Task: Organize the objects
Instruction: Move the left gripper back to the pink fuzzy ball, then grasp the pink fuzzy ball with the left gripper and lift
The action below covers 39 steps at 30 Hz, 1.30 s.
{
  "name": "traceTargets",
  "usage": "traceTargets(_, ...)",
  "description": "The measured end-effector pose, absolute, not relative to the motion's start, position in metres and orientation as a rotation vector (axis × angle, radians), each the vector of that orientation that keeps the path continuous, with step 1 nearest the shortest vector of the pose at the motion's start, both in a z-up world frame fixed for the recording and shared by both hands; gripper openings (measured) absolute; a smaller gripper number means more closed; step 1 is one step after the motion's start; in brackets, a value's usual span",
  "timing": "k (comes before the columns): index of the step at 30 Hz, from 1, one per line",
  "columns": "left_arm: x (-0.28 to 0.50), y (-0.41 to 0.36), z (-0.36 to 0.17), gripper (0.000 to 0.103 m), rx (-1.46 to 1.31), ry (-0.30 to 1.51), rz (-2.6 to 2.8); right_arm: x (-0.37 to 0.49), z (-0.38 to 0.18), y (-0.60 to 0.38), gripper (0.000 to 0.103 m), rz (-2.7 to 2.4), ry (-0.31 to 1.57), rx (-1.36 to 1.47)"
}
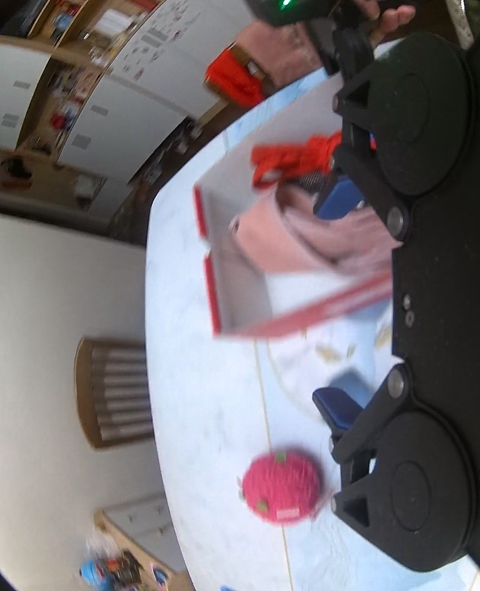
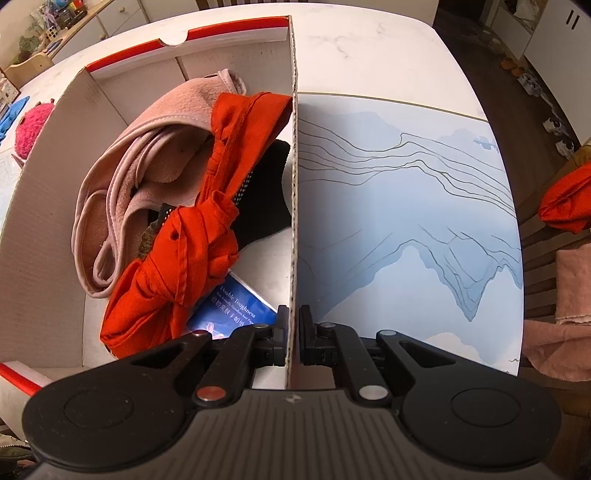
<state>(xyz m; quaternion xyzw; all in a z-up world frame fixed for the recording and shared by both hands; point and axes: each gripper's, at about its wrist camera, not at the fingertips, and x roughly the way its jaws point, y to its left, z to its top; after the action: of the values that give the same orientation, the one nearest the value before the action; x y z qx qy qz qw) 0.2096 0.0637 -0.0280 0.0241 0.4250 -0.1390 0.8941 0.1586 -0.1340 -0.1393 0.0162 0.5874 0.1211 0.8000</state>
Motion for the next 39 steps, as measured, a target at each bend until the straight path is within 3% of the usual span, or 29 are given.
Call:
traceTargets(17, 0.270, 0.170, -0.060, 0.102, 0.047, 0.878, 0.056, 0.178, -0.113, -0.129, 0.004, 0.200, 1.208, 0.044)
traceTargets(39, 0.358, 0.192, -0.120, 0.102, -0.017, 0.977, 0.160, 0.185, -0.115, -0.124, 0.004, 0.146, 1.244, 0.053)
